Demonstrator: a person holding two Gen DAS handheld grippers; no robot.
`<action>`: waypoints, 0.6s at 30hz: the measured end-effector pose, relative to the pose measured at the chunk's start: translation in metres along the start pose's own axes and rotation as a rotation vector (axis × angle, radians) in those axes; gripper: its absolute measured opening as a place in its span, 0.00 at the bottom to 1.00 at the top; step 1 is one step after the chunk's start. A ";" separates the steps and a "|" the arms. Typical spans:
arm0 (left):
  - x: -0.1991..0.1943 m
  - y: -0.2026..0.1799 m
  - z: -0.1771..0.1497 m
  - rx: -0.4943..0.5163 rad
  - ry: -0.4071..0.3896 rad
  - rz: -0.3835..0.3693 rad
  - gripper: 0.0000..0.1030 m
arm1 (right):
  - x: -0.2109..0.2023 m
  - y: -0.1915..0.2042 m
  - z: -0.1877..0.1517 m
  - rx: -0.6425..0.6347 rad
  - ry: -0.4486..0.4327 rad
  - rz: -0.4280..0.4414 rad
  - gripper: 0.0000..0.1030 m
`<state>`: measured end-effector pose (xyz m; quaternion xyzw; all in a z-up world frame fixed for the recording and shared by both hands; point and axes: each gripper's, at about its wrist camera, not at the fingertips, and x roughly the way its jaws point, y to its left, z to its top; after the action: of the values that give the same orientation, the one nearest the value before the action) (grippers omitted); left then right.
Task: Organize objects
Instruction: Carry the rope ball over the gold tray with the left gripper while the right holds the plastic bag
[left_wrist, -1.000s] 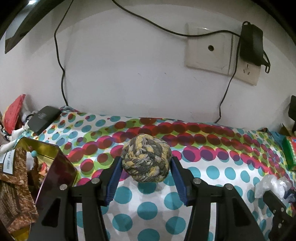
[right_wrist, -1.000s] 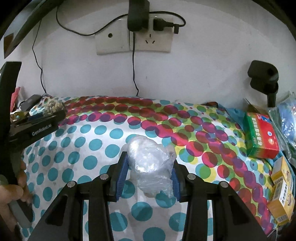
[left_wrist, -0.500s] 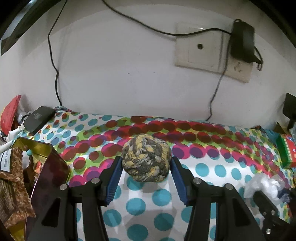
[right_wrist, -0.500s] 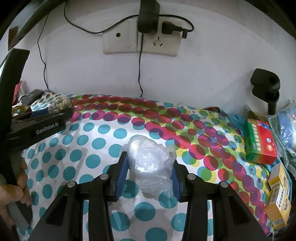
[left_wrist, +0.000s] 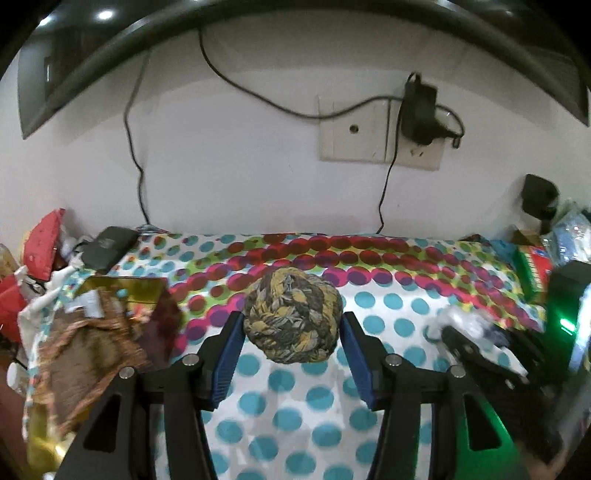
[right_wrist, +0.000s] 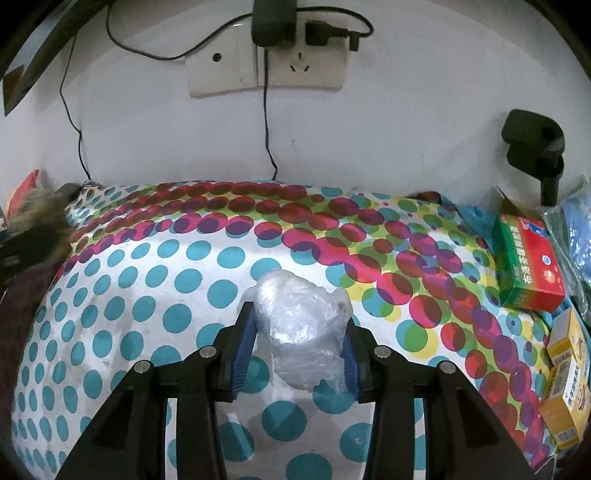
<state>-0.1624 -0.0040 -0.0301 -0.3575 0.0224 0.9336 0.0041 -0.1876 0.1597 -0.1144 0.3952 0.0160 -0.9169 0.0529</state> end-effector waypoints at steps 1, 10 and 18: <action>-0.009 0.004 0.000 -0.002 -0.004 -0.006 0.53 | 0.001 -0.001 0.000 0.009 0.006 0.002 0.38; -0.112 0.085 0.003 -0.043 0.002 -0.021 0.53 | 0.005 -0.005 0.001 0.016 0.016 -0.006 0.38; -0.153 0.184 -0.009 -0.166 0.043 0.110 0.53 | 0.006 -0.005 0.003 0.021 0.029 -0.001 0.38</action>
<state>-0.0470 -0.1871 0.0719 -0.3749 -0.0353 0.9232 -0.0774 -0.1945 0.1644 -0.1171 0.4089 0.0071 -0.9113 0.0481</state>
